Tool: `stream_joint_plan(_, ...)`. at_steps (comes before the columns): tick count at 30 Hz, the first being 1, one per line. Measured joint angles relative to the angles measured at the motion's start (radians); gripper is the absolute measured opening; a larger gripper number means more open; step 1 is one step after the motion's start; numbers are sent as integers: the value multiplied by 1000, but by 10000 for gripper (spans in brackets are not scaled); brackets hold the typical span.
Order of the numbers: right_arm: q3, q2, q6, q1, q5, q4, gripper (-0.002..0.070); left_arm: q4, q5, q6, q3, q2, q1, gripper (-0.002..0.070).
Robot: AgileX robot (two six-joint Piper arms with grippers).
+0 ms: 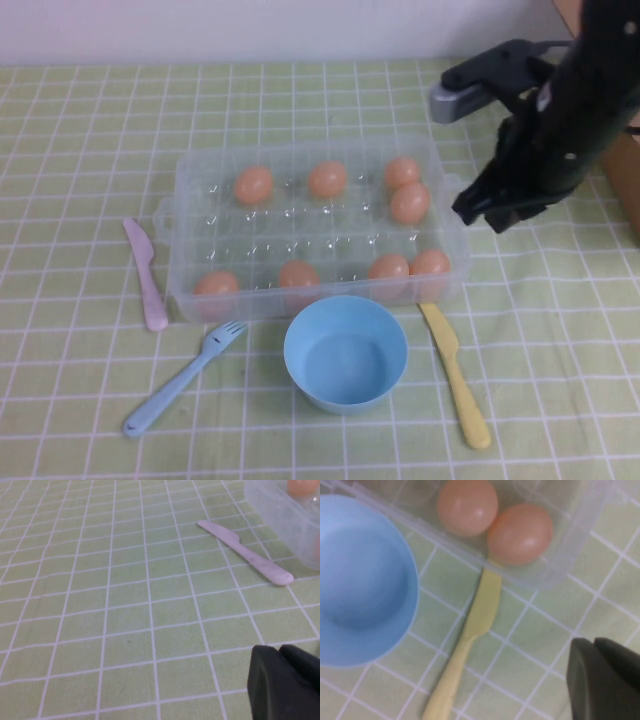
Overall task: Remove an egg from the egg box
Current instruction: Pick up the egg from the plastic box
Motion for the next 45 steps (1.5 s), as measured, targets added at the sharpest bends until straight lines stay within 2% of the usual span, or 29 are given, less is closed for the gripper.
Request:
stream_joint_plan(8,-223,216,0,77,1,-11,-15,0,0,0,0,0,0,-4)
stream_joint_plan(11,-269,273,-13,98,2,-11,24,0,0,0,0,0,0,-4)
stream_joint_plan(14,-304,326,-24,109,2,6,134,0,0,0,0,0,0,-4)
stream_joint_plan(20,-355,397,-13,113,3,44,552,0,0,0,0,0,0,-4)
stream_joint_plan(22,-368,419,17,113,3,39,624,0,0,0,0,0,0,-4)
stream_joint_plan(25,-381,449,63,113,3,27,644,0,0,0,0,0,0,-4)
stream_joint_plan(33,-392,497,104,113,3,25,602,0,0,0,0,0,0,-4)
stream_joint_plan(45,-400,499,104,113,3,27,590,0,0,0,0,0,0,-4)
